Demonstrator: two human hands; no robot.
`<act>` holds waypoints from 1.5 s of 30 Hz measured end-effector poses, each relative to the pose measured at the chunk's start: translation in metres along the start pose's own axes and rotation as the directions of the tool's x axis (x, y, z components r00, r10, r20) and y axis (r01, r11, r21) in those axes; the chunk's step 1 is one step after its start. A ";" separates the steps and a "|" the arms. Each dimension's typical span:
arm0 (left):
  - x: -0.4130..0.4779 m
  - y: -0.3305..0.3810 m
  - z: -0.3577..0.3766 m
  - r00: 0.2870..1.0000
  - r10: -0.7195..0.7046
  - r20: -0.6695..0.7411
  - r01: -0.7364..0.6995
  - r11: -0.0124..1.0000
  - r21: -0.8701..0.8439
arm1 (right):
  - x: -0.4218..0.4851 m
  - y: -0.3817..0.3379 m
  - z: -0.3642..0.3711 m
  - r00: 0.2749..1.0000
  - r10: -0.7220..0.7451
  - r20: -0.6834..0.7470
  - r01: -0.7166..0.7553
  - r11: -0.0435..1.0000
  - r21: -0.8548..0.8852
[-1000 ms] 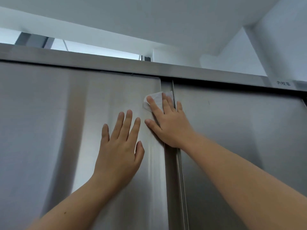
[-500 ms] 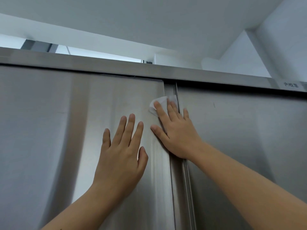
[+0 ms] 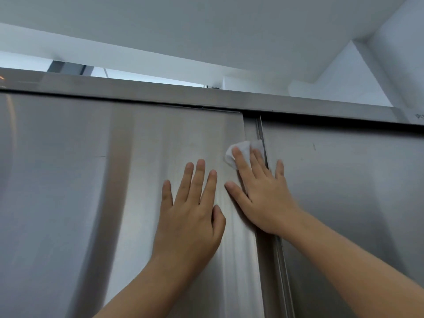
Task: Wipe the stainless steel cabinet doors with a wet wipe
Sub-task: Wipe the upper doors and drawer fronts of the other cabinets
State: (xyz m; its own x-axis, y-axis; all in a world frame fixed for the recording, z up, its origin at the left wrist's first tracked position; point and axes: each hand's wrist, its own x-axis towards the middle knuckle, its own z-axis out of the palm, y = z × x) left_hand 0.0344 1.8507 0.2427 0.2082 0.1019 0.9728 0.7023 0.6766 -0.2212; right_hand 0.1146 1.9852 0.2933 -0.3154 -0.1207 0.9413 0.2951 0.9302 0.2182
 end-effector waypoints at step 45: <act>-0.124 0.032 -0.014 0.997 0.021 0.080 -0.025 0.999 0.047 | -0.119 -0.044 0.021 1.000 0.025 0.014 -0.026 0.993 0.111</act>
State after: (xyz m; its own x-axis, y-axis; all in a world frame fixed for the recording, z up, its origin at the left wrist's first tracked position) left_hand 0.0408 1.8491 0.1139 0.1676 0.1741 0.9704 0.6639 0.7077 -0.2417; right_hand 0.1199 1.9665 0.1665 -0.3202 -0.0926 0.9428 0.2012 0.9659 0.1632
